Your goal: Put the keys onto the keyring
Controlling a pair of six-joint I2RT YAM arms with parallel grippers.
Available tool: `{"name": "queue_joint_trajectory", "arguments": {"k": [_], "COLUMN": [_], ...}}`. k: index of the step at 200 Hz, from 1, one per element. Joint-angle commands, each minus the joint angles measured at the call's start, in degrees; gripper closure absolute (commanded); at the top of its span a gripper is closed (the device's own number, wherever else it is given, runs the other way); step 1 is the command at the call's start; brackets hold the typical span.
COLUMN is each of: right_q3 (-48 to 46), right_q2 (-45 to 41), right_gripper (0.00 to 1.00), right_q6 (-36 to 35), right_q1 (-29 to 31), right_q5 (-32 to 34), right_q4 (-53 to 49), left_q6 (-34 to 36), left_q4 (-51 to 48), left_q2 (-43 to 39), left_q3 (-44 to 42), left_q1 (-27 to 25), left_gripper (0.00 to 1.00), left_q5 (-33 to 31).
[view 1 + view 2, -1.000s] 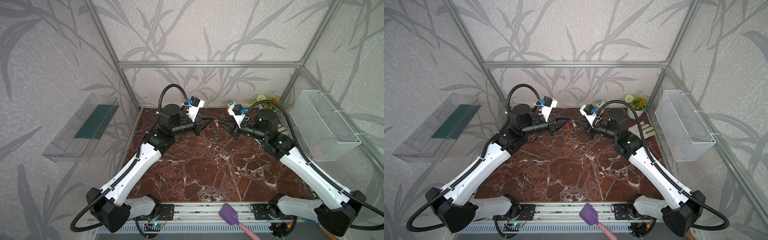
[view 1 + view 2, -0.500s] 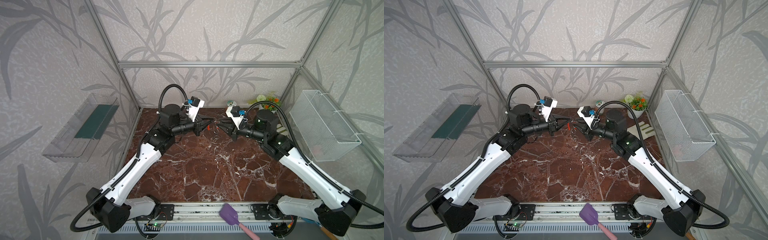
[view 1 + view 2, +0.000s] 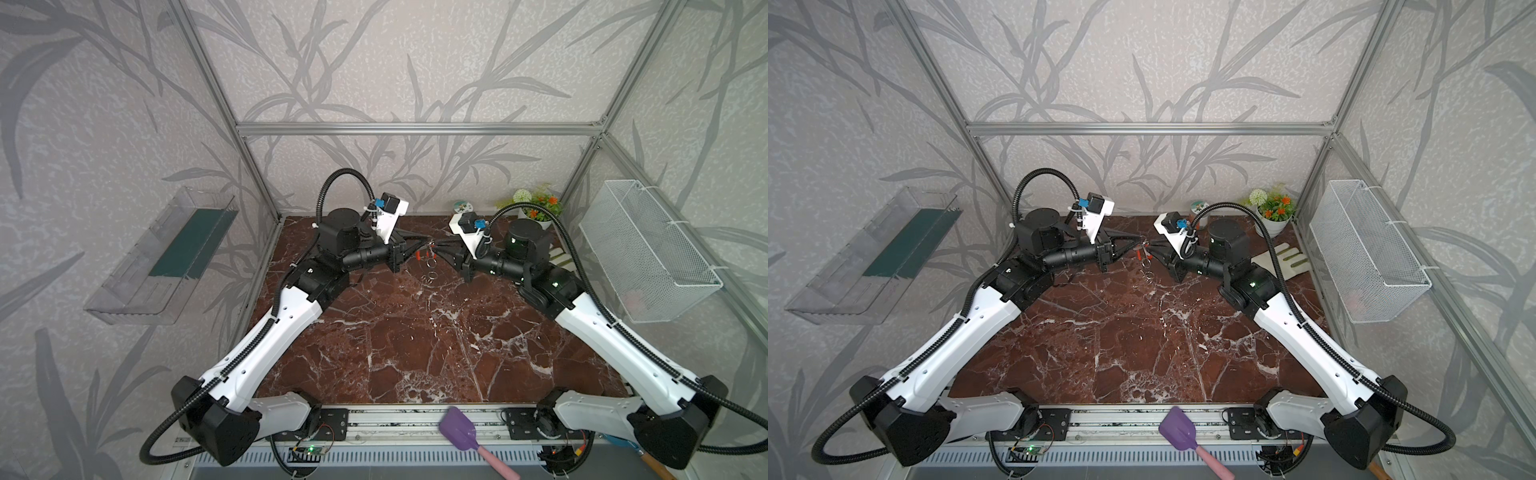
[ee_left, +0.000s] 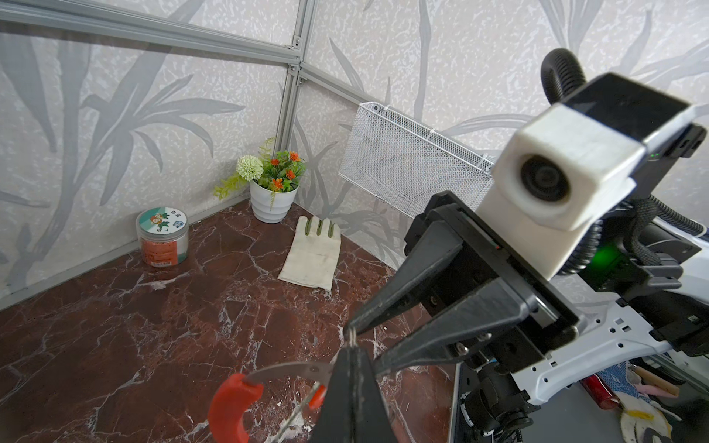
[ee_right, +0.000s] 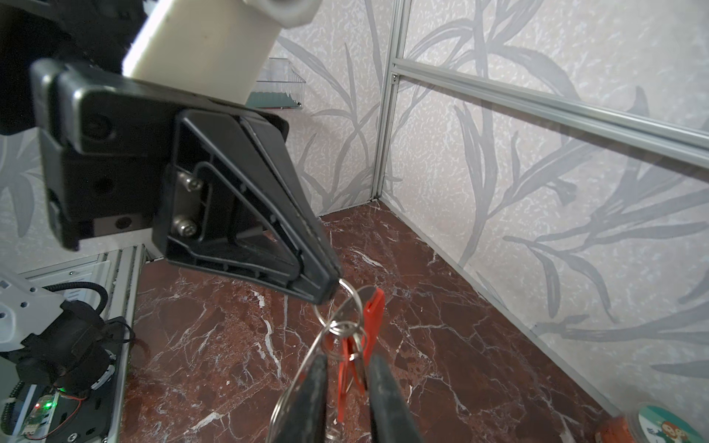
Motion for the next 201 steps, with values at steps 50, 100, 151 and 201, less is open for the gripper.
{"name": "queue_joint_trajectory", "arguments": {"k": [50,100,151,201], "right_q3": [0.8,-0.2,-1.2,-3.6], "right_q2": [1.2,1.9,0.8,-1.9], "right_gripper": [0.91,0.92,0.79,0.75], "right_q6": [0.3,1.8,2.8,11.1], "right_q1": [-0.1,0.1,0.3,-3.8], "right_q5": [-3.0,-5.4,-3.5,-5.9], "right_q4": [-0.6,-0.3,0.0,6.7], "left_q6": [-1.6,-2.4,-2.5,-1.9], "left_q4": [2.3,3.4,3.3,2.9], "left_q2": [-1.5,-1.5,-1.3,-1.7], "left_q3": [1.6,1.4,1.2,1.0], "left_q1": [0.1,0.1,0.1,0.1], "left_gripper": [1.00,1.00,1.00,1.00], "left_q5": [2.1,1.5,1.3,0.7]}}
